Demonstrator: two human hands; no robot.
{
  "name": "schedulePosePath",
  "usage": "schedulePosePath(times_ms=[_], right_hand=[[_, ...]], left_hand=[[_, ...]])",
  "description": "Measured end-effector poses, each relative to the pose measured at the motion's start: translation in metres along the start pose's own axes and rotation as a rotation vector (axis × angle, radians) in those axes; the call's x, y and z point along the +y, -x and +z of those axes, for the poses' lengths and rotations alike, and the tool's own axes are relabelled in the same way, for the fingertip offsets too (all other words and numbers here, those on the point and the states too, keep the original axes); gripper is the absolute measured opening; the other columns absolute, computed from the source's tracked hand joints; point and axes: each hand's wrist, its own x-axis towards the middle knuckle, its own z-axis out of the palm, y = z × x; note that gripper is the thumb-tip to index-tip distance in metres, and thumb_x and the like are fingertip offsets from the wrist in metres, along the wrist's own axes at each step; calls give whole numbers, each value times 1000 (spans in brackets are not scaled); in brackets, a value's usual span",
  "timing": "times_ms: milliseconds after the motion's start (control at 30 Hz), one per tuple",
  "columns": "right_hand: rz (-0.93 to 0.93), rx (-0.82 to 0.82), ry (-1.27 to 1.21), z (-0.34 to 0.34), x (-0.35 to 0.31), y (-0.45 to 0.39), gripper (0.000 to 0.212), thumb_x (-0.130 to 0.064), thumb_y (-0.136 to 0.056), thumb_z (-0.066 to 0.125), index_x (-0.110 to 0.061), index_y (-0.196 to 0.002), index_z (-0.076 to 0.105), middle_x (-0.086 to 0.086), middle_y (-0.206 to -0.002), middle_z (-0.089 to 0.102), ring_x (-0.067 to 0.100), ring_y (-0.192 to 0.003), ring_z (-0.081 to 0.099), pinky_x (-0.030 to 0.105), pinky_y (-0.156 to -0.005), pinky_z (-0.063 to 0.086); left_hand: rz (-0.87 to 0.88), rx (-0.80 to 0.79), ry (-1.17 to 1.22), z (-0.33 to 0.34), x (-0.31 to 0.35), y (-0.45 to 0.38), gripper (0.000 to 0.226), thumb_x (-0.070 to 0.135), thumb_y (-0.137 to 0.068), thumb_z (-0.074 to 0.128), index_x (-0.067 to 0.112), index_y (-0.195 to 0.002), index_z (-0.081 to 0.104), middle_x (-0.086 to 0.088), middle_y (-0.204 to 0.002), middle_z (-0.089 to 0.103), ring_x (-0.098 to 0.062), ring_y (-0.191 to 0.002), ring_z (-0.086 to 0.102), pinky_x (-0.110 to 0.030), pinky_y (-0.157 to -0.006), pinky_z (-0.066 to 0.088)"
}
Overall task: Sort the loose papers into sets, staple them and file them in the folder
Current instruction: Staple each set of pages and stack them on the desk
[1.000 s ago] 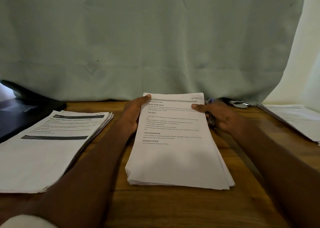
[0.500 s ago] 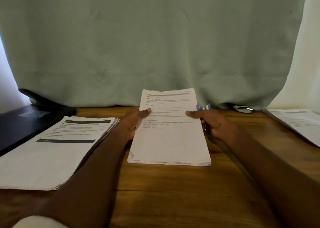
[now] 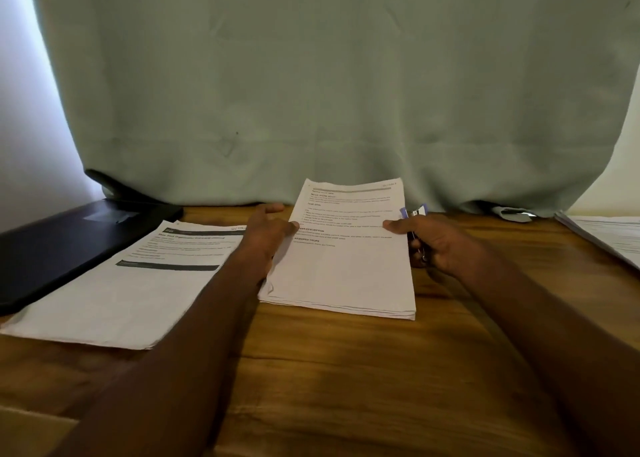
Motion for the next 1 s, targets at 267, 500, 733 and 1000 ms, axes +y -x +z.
schedulePosePath(times_ms=[267, 500, 733, 1000], right_hand=[[-8, -247, 33, 50, -1, 27, 30, -17, -90, 75, -6, -117, 71, 7, -94, 74, 7, -51, 44, 20, -41, 34], [-77, -183, -128, 146, -3, 57, 27, -10, -89, 75, 0, -114, 68, 7, -80, 66, 8, -48, 47, 22, -37, 36], [-12, -178, -148, 240, 4, 71, 16, 0, -91, 71, -3, -106, 66, 6, -68, 62, 9, -40, 53, 18, -34, 35], [-250, -62, 138, 277, 38, 79, 25, -9, -89, 77, 1, -110, 67, 15, -64, 68, 21, -46, 56, 33, -52, 49]], left_hand=[[146, 146, 28, -80, 20, 35, 24, -6, -83, 76, 7, -103, 76, -17, -104, 76, -31, -97, 73, -38, -92, 60], [-13, 58, 59, -192, 33, 59, 21, -6, -95, 62, 8, -106, 73, -6, -88, 78, -22, -87, 73, -28, -70, 61], [30, 187, -125, -287, 39, 85, 35, 0, -87, 76, 28, -107, 77, -9, -115, 73, -30, -103, 72, -38, -77, 64], [285, 405, -593, -312, -6, 103, 17, 19, -93, 74, 16, -110, 77, -6, -99, 76, -21, -93, 72, -45, -94, 58]])
